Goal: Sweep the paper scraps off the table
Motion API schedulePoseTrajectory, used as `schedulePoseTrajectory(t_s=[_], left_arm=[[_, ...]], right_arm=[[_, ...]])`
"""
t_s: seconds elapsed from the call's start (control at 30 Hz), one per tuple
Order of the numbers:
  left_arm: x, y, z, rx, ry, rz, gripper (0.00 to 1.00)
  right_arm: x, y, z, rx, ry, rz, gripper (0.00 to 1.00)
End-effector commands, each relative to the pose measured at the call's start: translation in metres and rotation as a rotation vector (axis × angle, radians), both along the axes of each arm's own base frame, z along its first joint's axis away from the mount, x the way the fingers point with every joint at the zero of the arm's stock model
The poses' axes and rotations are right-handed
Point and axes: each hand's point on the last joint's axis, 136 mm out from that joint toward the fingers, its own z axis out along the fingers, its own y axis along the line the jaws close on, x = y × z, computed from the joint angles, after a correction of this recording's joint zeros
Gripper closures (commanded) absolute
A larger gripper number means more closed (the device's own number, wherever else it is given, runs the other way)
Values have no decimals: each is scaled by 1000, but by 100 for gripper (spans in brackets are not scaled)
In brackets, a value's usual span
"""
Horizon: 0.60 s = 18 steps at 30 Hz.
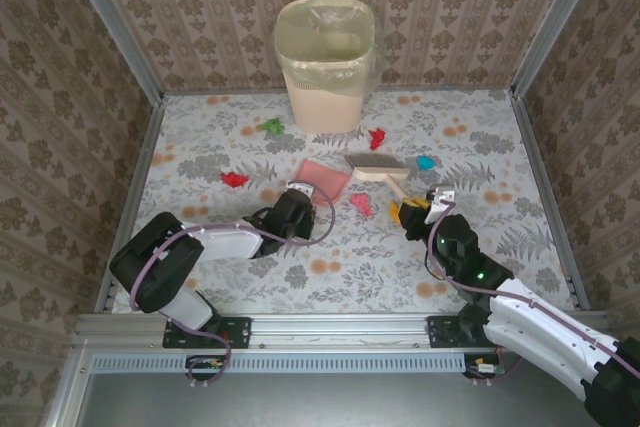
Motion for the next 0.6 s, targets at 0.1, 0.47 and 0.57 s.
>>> schedulePoseTrajectory(t_s=[0.1, 0.47, 0.57], left_arm=[[1, 9, 46, -69, -64, 64, 100], [-36, 88, 127, -110, -120, 270, 100], [-50, 125, 141, -96, -118, 384, 100]], right_arm=[[4, -5, 28, 11, -81, -37, 100], [-2, -11, 39, 32, -119, -45, 100], [-4, -3, 45, 49, -127, 0, 100]])
